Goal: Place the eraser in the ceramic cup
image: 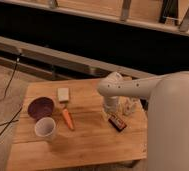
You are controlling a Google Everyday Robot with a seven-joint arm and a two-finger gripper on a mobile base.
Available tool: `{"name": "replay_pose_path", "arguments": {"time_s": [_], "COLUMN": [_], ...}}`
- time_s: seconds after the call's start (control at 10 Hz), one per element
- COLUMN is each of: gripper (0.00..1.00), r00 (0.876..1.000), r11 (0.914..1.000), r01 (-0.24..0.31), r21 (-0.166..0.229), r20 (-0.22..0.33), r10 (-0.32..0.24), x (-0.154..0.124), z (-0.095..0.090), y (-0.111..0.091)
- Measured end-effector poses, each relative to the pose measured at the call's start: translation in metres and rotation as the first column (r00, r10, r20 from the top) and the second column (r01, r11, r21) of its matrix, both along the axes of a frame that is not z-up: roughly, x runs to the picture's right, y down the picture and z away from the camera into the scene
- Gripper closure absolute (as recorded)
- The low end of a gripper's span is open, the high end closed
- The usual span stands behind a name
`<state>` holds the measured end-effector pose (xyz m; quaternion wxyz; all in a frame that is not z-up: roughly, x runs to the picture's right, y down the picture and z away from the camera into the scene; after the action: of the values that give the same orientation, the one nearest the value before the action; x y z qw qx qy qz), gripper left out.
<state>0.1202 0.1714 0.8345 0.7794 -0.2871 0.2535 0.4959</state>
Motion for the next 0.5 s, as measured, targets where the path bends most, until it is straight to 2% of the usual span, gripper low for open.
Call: {"name": "replay_pose_path", "arguments": {"time_s": [0.5], "gripper": [0.35], "r00": [0.999], "r11": [0.9991], "r01": [0.02], "r21": [-0.038], "r20": [0.039], "r10": [-0.018], "x": [0.005], "z": [0.025], "y": [0.016]}}
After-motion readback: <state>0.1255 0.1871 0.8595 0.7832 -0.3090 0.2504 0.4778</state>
